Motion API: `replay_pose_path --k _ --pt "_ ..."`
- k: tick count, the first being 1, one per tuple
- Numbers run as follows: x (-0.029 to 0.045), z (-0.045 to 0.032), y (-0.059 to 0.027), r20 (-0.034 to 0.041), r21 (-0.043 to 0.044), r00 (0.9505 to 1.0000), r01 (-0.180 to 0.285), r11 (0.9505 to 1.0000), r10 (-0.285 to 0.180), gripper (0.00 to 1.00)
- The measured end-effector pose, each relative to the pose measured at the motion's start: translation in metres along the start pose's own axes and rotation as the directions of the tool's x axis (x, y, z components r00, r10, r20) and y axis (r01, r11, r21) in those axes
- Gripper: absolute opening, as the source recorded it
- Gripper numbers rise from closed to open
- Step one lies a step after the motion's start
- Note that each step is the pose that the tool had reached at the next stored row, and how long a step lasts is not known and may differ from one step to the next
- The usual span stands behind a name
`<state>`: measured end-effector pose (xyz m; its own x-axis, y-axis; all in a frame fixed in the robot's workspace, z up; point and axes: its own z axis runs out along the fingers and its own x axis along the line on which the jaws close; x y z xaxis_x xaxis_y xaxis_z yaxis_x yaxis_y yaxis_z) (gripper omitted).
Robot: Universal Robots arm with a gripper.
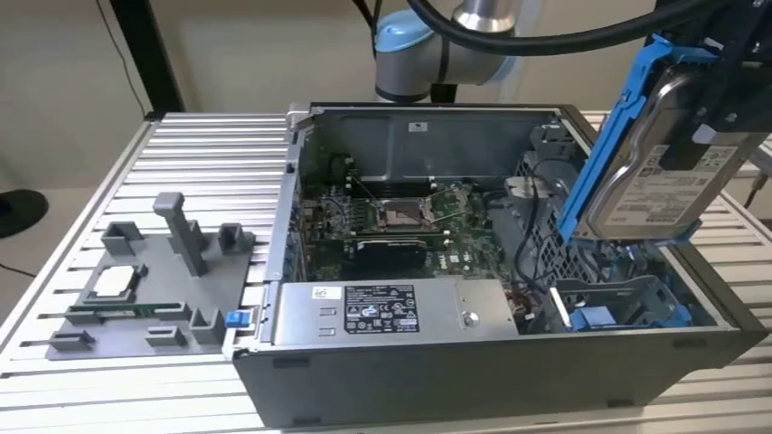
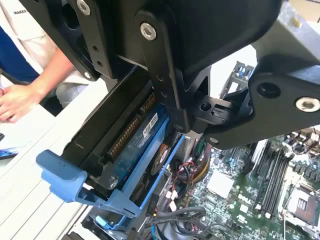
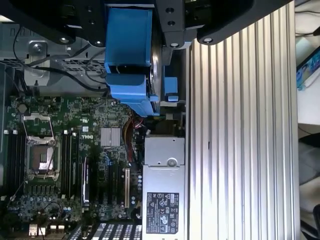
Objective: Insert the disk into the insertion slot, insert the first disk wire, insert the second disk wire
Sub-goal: 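Insert the disk into the insertion slot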
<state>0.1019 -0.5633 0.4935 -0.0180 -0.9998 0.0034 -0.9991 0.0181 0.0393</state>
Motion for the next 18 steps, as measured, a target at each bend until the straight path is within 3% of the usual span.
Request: replay_pose_path --k 9,18 --pt "0.0117 0.0024 -0.0044 0.0005 0.0000 1.0000 0.000 1.0000 0.000 0.00" --pt "0.0159 0.0068 -0.0171 0.0013 -0.0001 1.0000 0.000 1.0000 0.000 0.00"
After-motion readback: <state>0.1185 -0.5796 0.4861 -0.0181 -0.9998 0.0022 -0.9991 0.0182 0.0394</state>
